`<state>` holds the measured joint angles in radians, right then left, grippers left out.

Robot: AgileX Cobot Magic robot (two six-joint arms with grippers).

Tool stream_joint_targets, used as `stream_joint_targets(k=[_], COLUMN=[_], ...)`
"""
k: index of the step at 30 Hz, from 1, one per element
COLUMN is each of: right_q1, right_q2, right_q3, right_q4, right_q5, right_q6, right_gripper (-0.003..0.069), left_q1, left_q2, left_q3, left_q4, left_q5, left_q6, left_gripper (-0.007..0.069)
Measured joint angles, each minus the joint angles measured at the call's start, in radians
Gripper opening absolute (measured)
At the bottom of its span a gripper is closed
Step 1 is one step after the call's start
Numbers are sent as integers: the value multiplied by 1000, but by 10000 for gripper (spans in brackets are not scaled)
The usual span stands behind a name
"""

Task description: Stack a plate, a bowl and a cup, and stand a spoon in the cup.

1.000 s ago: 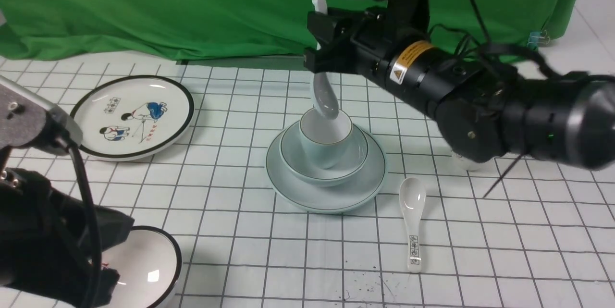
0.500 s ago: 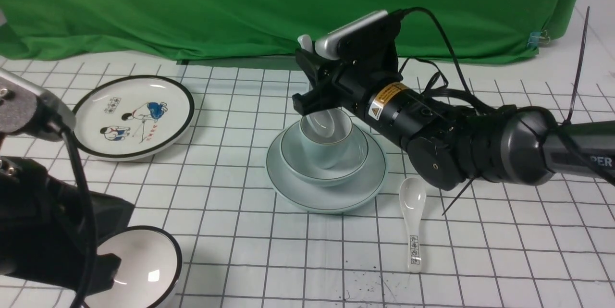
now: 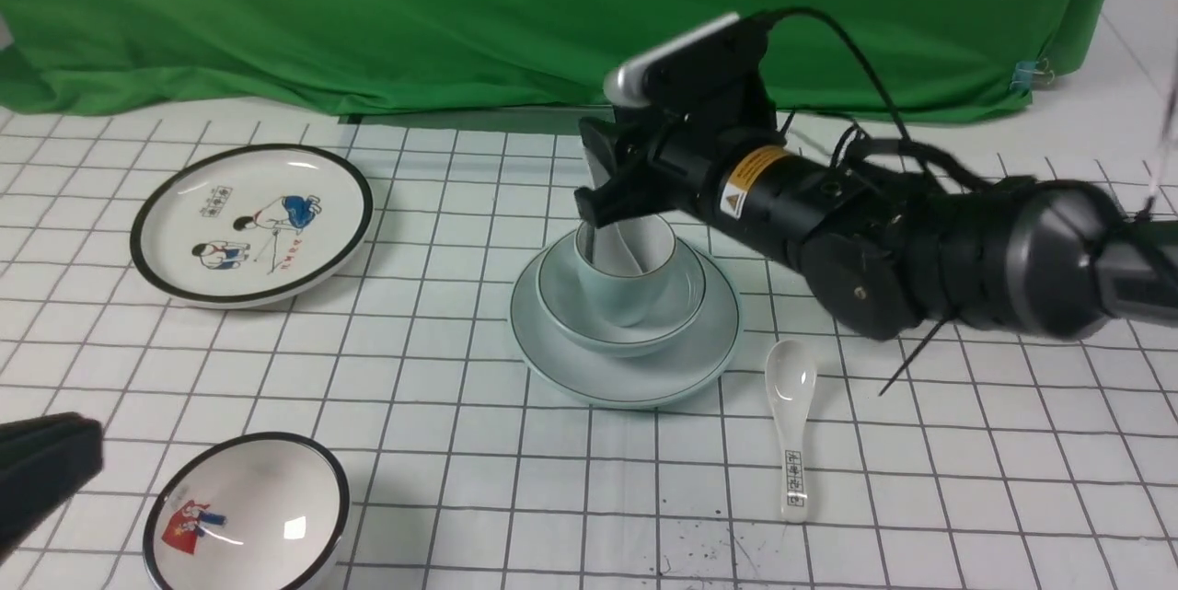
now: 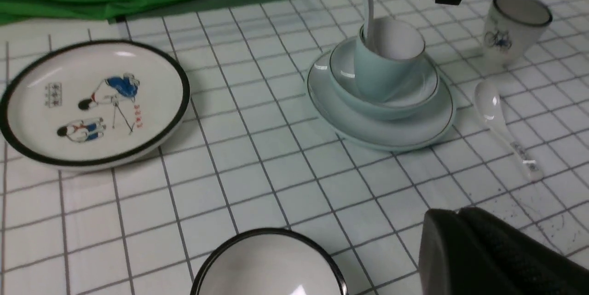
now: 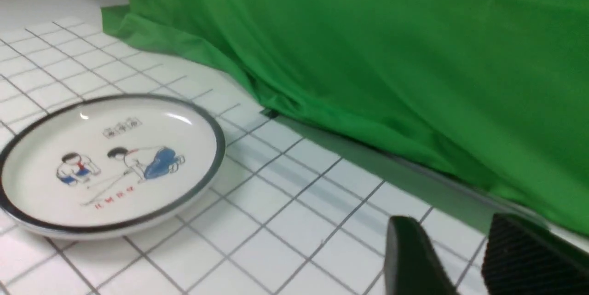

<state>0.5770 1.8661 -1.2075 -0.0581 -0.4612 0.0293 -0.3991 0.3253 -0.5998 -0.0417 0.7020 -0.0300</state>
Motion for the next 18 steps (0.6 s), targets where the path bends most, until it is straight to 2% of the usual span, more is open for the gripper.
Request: stream_joint_targets(k=[3,6,10,18], right_q1=[0,0,0,0], right_q2=[-110,-308,-512,-920], right_q3=[0,4,76,343], right_q4=[0,0,0,0], right_q5=[106,293,361,414], right_q6=[0,-29,-64,-99], right_gripper=[194,79,15,10], left_q1=[0,0,0,0], left_q2=[-81,-146,-156,-156], left_q3=[1,1,1,2], left_q4=[27,83,122,130], left_q5=[-1,-1,-1,-1], left_q6=[-9,-10,-10,-9], left_gripper=[-31,-31,-31,-31])
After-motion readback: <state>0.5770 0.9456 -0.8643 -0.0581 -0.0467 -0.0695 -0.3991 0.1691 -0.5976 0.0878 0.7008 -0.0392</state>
